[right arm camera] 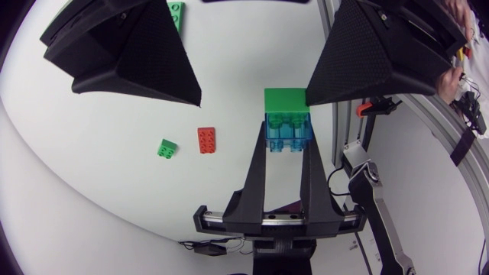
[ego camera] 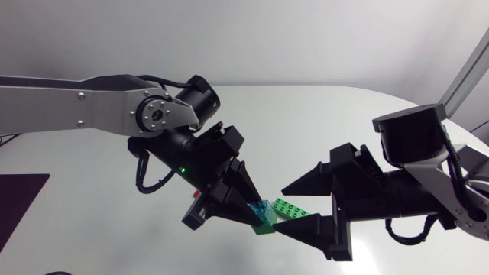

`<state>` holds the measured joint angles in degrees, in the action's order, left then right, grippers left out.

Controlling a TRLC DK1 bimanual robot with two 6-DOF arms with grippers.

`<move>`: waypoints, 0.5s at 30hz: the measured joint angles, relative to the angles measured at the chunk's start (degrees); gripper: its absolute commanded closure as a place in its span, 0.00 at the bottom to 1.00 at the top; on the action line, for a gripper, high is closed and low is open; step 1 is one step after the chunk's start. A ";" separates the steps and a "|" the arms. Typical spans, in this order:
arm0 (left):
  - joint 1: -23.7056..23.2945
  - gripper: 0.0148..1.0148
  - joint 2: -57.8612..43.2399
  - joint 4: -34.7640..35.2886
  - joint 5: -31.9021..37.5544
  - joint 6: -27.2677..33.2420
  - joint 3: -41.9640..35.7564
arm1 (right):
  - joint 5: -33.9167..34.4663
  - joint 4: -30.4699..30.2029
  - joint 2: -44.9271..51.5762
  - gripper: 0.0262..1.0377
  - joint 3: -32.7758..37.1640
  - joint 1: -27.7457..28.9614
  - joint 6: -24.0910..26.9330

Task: Separate the duplo bricks

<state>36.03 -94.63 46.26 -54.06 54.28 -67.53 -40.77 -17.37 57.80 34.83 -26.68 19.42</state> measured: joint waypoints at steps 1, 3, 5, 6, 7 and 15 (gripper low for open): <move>-0.09 0.72 0.00 -0.02 0.00 0.00 0.00 | 0.00 0.00 0.00 0.06 -0.02 -0.17 -0.20; -0.48 0.72 0.00 -0.17 0.00 0.00 -0.02 | 0.00 0.00 0.00 0.06 0.00 -0.63 -0.61; -0.85 0.72 0.00 -0.26 0.02 0.00 -0.13 | -0.02 -0.02 0.00 0.06 0.00 -1.03 -0.68; -1.09 0.72 0.00 -0.39 0.02 0.00 -0.24 | -0.04 -0.04 0.00 0.06 0.00 -1.22 -0.81; -1.20 0.72 0.00 -0.46 0.02 0.00 -0.44 | -0.04 -0.04 0.00 0.06 0.00 -1.46 -0.83; -1.11 0.72 -0.02 -0.61 0.02 -0.02 -0.98 | -0.42 -0.02 0.00 0.06 0.00 -1.64 -0.85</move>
<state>34.92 -94.65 45.65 -54.04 54.26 -68.51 -41.19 -17.39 57.80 34.83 -28.32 18.57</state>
